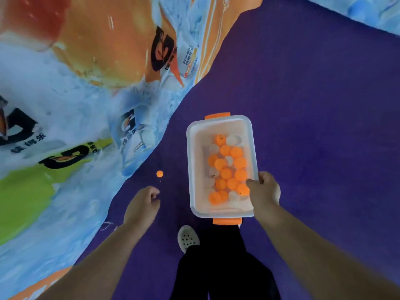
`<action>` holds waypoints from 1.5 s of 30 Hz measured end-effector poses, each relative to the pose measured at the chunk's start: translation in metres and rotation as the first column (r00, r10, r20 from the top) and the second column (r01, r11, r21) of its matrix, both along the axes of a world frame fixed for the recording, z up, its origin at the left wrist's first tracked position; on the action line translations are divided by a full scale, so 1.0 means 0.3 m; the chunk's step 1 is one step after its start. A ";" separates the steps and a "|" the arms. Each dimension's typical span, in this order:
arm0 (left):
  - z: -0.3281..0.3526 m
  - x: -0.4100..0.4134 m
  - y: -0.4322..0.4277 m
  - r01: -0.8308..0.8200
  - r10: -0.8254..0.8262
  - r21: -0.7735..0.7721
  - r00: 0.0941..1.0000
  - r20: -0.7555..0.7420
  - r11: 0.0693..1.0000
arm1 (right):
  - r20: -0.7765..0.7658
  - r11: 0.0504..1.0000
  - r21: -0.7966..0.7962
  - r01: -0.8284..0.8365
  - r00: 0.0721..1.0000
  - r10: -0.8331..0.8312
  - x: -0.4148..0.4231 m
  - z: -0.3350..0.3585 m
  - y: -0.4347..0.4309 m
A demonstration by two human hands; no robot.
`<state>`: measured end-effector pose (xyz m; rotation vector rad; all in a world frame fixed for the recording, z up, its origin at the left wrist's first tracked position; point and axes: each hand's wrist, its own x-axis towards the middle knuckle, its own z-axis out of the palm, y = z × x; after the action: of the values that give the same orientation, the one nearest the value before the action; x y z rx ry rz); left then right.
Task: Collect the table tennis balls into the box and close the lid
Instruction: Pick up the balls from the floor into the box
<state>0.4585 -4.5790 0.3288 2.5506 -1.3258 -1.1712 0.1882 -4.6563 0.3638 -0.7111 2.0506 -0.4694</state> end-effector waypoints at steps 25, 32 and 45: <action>-1.594 0.272 -0.275 0.032 -0.065 0.171 0.979 0.193 0.985 | -0.017 0.994 -0.019 -0.108 0.994 0.107 0.127 -1.370 -0.309; -1.242 0.040 -0.441 -0.081 0.086 -0.287 0.996 0.006 0.955 | 0.003 0.999 0.000 -0.039 0.999 0.039 0.081 -1.182 -0.316; -0.098 -0.396 -0.667 0.344 -0.414 -0.577 0.910 0.012 0.740 | -0.012 0.997 -0.014 0.071 0.997 -0.071 -0.142 -0.207 -0.340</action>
<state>0.3399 -4.7792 0.2995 1.8078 -1.8795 -0.7682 0.1456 -4.7584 0.3017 -0.6524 2.0913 -0.5204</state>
